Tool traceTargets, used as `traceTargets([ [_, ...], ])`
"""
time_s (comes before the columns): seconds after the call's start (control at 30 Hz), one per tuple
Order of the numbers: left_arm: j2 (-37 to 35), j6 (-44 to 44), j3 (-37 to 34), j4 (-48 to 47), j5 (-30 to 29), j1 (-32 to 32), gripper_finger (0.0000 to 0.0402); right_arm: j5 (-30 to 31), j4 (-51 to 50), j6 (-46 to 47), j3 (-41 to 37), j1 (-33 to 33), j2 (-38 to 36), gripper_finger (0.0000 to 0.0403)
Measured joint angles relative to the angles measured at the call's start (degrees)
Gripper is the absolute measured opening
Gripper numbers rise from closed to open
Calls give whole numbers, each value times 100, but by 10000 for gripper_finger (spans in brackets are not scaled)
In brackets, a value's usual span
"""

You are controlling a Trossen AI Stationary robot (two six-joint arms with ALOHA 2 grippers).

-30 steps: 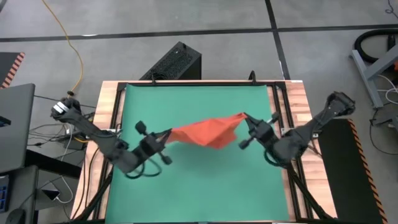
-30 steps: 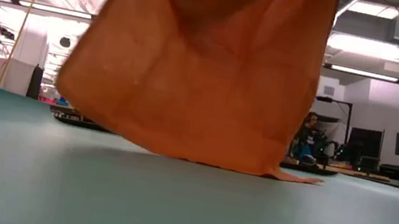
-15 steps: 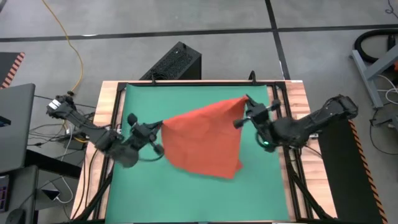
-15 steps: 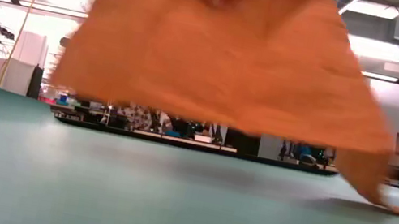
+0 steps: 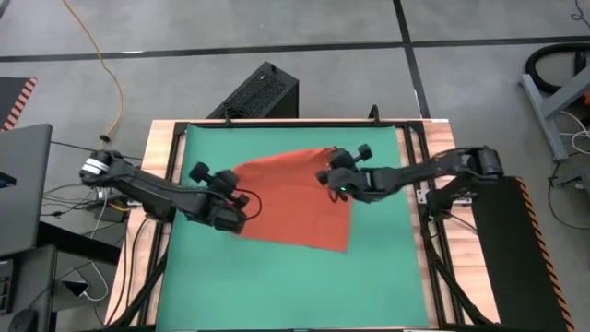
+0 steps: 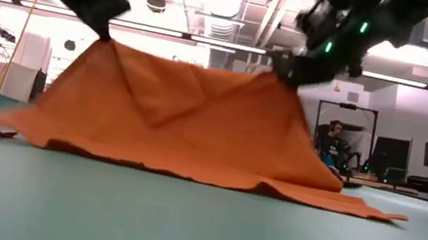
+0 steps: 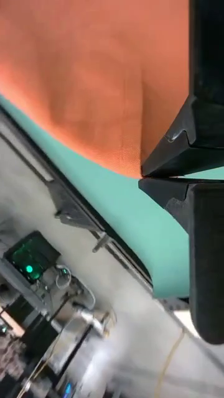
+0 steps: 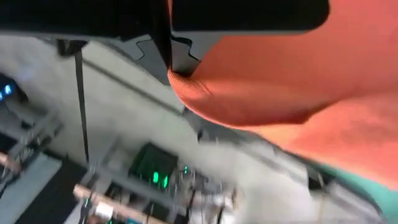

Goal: Roll towel
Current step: Fold the orange towel

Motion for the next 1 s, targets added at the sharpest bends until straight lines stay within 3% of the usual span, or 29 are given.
traceTargets([
  [0.27,845,250,-696,586,-99,759,0,-728,-19,122,0,-508,665,15],
  [0.43,926,369,-1218,942,-273,1202,12,-767,-20,-32,1,-596,742,41],
  [0.67,926,601,-1283,1148,-397,1933,54,-859,83,-332,7,-712,699,86],
  [0.83,917,1765,-1284,2130,-922,1645,57,-865,140,-512,7,-754,699,108],
  [1.0,817,3985,-1287,3487,-200,925,57,-866,104,-552,7,-785,699,113],
])
